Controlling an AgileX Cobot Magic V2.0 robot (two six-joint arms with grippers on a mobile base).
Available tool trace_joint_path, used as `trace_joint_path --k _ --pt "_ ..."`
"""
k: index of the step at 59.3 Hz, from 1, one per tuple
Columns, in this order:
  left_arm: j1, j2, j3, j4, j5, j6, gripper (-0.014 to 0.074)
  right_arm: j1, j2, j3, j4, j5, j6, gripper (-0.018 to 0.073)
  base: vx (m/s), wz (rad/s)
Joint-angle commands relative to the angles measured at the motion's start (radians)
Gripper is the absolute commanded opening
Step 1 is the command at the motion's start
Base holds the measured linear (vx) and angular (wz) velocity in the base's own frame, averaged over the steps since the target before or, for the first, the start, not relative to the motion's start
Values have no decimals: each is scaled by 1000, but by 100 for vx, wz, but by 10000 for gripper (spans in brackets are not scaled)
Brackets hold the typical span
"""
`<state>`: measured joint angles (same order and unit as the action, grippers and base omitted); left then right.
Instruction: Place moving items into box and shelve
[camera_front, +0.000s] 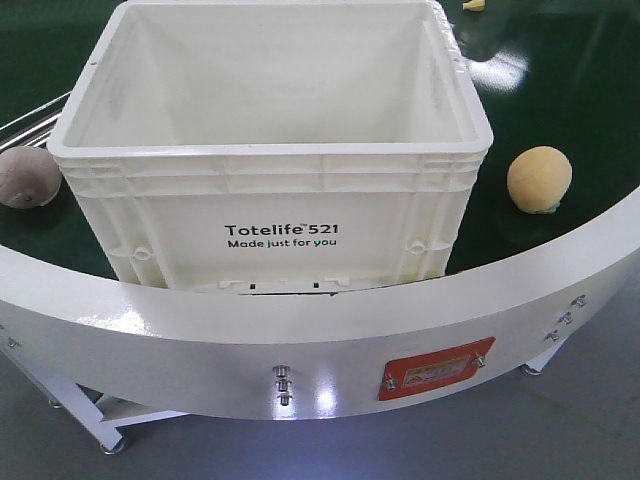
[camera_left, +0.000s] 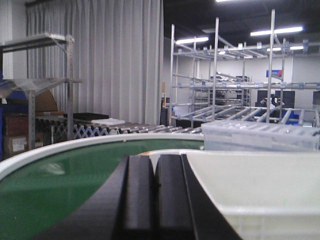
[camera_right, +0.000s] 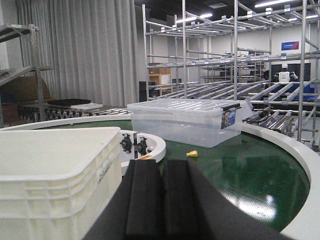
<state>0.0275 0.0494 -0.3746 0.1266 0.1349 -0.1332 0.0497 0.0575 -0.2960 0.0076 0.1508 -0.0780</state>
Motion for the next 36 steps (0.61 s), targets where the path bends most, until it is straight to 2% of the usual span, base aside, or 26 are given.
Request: trace_joint_path --k 1,11,28,36 --pt "1 89 -133 1 42 -9 -22 1 89 -106 -8 -7 -17 -16 0 0" --pt "1 239 -279 3 251 -4 -22 1 253 -212 -8 111 -17 -16 0 0" --pt "1 407 -233 2 424 -2 -22 1 490 -211 1 278 -15 -16 0 0" --pt "1 447 -211 1 477 -3 -22 1 571 -211 0 311 -15 -15 0 0"
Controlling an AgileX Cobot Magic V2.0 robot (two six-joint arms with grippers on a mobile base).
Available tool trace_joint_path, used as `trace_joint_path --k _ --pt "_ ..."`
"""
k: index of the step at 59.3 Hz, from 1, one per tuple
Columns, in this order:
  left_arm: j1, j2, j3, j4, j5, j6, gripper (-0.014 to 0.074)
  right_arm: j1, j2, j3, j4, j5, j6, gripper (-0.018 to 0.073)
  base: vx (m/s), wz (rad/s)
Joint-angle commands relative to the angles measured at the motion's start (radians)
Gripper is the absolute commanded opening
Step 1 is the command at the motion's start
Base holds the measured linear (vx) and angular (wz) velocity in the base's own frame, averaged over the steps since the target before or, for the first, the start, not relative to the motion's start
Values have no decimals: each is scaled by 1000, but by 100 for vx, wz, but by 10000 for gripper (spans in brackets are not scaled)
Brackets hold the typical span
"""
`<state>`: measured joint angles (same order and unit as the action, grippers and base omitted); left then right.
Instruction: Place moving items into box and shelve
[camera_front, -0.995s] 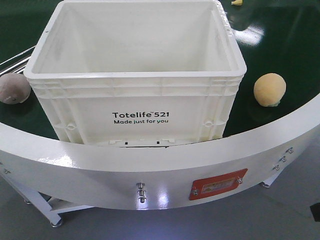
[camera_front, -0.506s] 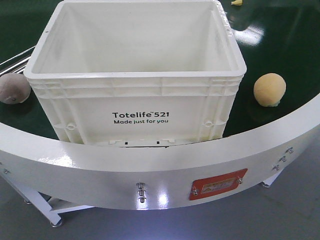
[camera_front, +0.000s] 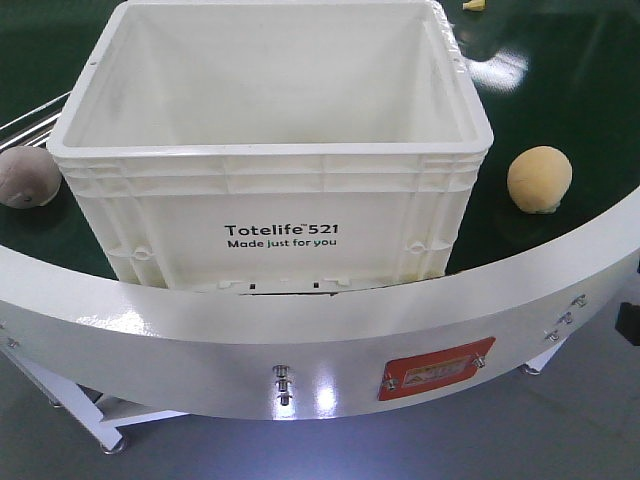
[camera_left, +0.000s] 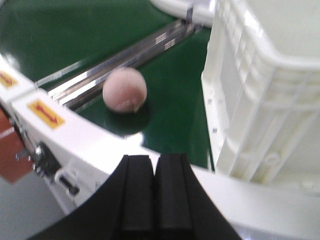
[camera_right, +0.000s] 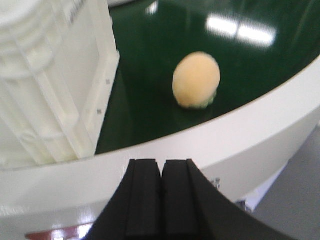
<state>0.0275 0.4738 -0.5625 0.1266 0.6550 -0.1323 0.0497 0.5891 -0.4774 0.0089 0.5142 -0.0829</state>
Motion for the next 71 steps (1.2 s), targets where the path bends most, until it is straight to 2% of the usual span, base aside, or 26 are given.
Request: trace_joint_path --k 1,8,14,18,28,33,37,45,51,62,71 --pt "1 24 -23 1 -40 -4 -22 1 50 -30 -1 -51 -9 -14 0 0" --pt "1 26 -23 1 -47 -10 -14 1 107 -30 -2 -47 39 20 0 0" --pt "1 26 -23 3 -30 -9 55 1 156 -37 -9 -43 58 109 0 0" --pt "1 26 -23 16 -18 -9 137 1 190 -54 -9 -30 59 202 0 0" --pt "1 26 -23 36 -14 -9 400 0 295 -121 -26 -25 66 513 0 0" --pt "1 26 -23 35 -14 -9 483 -12 356 -164 -62 -23 107 635 0 0" --pt "1 26 -23 35 -14 -9 524 -43 407 -201 -83 -15 129 697 0 0" --pt "1 26 -23 35 -14 -9 532 -121 525 -299 -71 4 116 720 0 0" --pt "1 26 -23 35 -14 -9 523 -151 632 -389 -2 29 54 708 0 0" --pt "1 26 -23 34 -14 -9 518 -158 836 -552 124 39 -75 697 0 0" --pt "1 26 -23 34 -14 -9 518 -158 1000 -687 149 36 -101 689 0 0"
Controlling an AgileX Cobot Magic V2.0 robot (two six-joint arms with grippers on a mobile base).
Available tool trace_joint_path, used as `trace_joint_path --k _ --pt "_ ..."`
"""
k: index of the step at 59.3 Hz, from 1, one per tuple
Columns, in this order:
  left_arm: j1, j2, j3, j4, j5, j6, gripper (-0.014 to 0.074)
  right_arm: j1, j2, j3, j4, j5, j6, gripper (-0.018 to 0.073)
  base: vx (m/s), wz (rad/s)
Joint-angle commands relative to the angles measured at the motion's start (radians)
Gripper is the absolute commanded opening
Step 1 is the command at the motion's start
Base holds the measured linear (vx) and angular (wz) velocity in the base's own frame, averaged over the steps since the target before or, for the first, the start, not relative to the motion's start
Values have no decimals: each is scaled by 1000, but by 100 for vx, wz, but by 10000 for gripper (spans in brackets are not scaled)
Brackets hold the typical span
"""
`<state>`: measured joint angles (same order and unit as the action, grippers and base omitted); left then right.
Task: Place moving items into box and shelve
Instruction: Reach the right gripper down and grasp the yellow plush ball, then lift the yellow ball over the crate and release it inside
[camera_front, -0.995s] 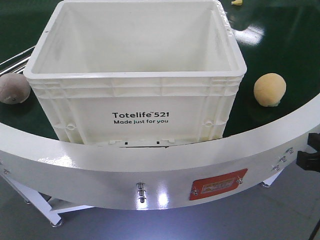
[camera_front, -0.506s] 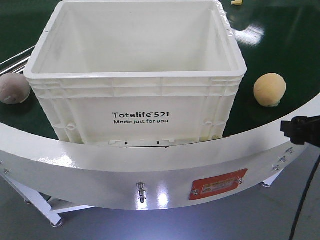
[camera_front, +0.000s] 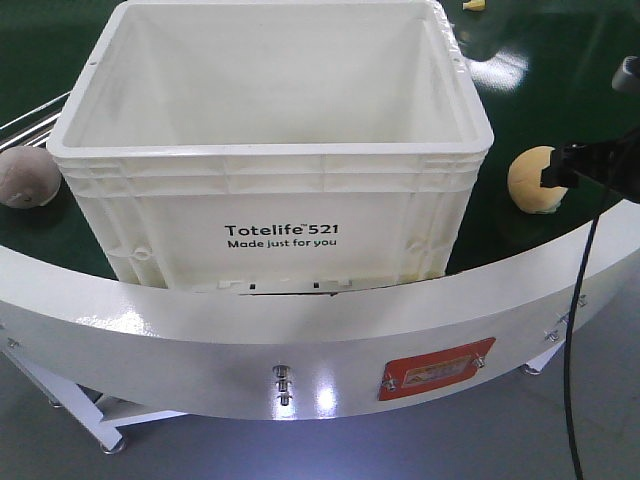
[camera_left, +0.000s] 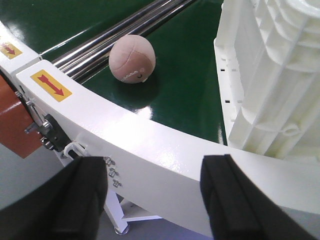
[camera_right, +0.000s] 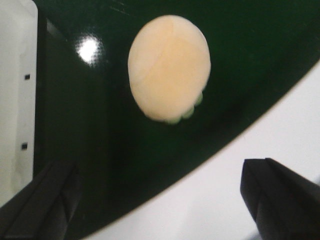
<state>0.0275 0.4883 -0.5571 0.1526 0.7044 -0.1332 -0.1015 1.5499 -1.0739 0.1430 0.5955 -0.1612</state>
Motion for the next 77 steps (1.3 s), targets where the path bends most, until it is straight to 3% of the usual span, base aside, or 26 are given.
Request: trace_joint_path --k 1,28,34,47,55,67,77 --pt "1 12 -29 8 -64 -8 518 -6 59 -108 15 -45 -23 689 0 0" --pt "1 12 -29 8 -64 -8 518 -6 379 -356 11 -105 -54 638 0 0" --pt "1 12 -29 8 -70 -8 518 -6 398 -370 7 -87 -72 571 0 0" --pt "1 12 -29 8 -81 -8 518 -6 382 -370 -11 -78 -70 337 0 0" --pt "1 12 -29 8 -82 -8 518 8 307 -370 -11 -85 -113 309 0 0" --pt "1 12 -29 8 -86 -8 518 95 114 -371 -11 -152 -201 309 0 0" --pt "1 12 -29 8 -86 -8 518 230 -18 -371 -7 -258 -211 309 0 0"
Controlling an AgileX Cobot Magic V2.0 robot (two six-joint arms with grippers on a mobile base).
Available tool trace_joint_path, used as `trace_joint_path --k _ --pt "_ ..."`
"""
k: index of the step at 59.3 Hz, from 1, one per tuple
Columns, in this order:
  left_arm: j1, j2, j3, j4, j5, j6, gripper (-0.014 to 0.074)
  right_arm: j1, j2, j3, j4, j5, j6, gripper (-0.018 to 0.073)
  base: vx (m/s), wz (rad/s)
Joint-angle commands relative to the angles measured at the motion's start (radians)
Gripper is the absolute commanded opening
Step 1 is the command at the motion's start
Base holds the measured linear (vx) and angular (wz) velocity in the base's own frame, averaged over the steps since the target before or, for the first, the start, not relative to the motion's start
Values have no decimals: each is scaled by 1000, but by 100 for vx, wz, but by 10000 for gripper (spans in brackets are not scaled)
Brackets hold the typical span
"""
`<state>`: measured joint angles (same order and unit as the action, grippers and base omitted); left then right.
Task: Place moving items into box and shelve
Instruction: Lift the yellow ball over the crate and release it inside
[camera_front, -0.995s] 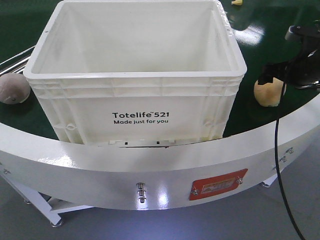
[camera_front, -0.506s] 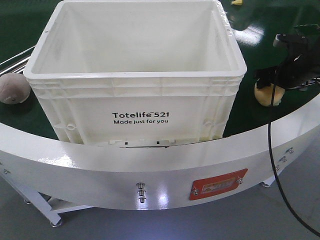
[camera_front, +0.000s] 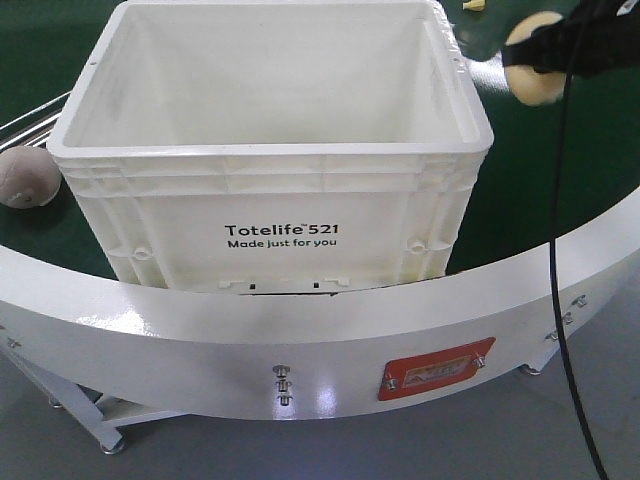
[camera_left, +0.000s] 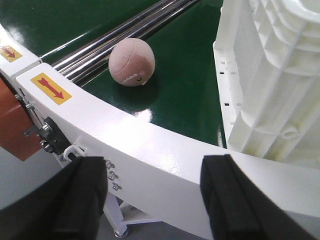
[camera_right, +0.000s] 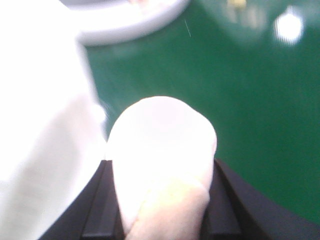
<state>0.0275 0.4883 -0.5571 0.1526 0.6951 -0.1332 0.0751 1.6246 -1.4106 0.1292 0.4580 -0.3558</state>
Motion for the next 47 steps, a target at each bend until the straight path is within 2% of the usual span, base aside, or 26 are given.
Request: trace_joint_path --k 1,15,22,28,32,43,47 --pt "1 12 -29 8 -77 -8 518 65 -100 -34 7 -130 -17 309 0 0" --pt "1 12 -29 8 -76 -8 518 298 -105 -33 10 -248 -17 309 0 0" --pt "1 12 -29 8 -76 -8 518 379 -54 -33 10 -279 -17 309 0 0" --pt "1 12 -29 8 -73 -8 518 416 -13 -33 10 -285 -17 318 0 0" --pt "1 12 -29 8 -68 -8 518 428 12 -33 9 -285 -17 358 0 0" --pt "1 12 -29 8 -60 -8 518 427 30 -33 18 -282 -8 578 0 0" --pt "1 12 -29 8 -60 -8 518 427 24 -33 17 -281 -8 631 0 0"
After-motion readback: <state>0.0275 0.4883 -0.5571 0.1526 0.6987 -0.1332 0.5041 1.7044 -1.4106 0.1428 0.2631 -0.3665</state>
